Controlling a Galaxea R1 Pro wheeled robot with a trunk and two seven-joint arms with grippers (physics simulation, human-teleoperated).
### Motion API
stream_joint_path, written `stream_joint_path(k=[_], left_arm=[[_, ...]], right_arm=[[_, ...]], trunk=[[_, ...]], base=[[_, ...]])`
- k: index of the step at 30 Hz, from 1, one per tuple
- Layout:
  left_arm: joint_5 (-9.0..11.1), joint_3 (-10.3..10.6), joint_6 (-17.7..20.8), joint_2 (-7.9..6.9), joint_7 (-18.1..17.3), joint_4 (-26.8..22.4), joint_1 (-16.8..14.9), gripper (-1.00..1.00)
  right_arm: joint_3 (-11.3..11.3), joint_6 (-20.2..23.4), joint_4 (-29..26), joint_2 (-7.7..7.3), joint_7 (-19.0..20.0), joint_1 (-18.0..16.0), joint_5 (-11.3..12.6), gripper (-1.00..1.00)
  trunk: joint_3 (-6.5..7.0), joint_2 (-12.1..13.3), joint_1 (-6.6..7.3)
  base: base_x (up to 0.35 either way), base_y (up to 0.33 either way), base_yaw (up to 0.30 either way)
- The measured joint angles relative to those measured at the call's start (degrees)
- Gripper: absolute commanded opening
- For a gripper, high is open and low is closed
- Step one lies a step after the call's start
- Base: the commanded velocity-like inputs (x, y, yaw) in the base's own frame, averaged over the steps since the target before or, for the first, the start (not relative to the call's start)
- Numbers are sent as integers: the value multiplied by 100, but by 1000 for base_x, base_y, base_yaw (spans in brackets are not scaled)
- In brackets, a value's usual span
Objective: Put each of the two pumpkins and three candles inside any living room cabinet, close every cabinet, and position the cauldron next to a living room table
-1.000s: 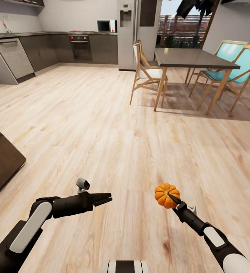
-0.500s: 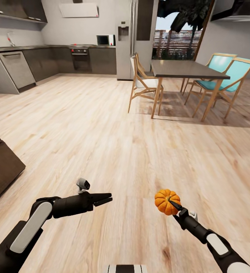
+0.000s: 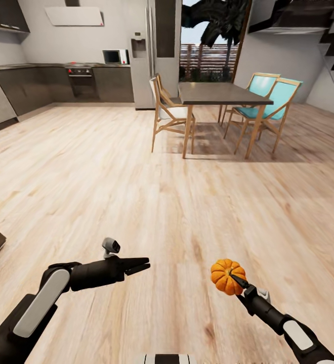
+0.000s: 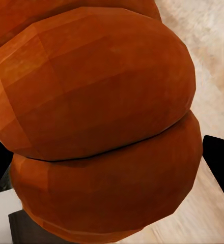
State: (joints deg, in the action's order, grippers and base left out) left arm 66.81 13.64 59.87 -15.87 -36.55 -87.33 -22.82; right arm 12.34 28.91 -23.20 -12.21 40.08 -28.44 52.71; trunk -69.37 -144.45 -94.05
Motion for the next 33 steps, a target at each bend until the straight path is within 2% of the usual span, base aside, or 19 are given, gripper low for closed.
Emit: stream_joint_path(k=[20, 33], left_arm=[[0, 42, 1, 9, 0, -3, -1, 100], [0, 70, 0, 16, 6, 8, 0, 100]], right_arm=[[11, 8, 12, -38, 9, 54, 28, -100], [11, 5, 16, -38, 10, 54, 18, -100]], trunk=[[1, 0, 2], [0, 0, 0]], base=[[150, 156, -273], [32, 25, -273]])
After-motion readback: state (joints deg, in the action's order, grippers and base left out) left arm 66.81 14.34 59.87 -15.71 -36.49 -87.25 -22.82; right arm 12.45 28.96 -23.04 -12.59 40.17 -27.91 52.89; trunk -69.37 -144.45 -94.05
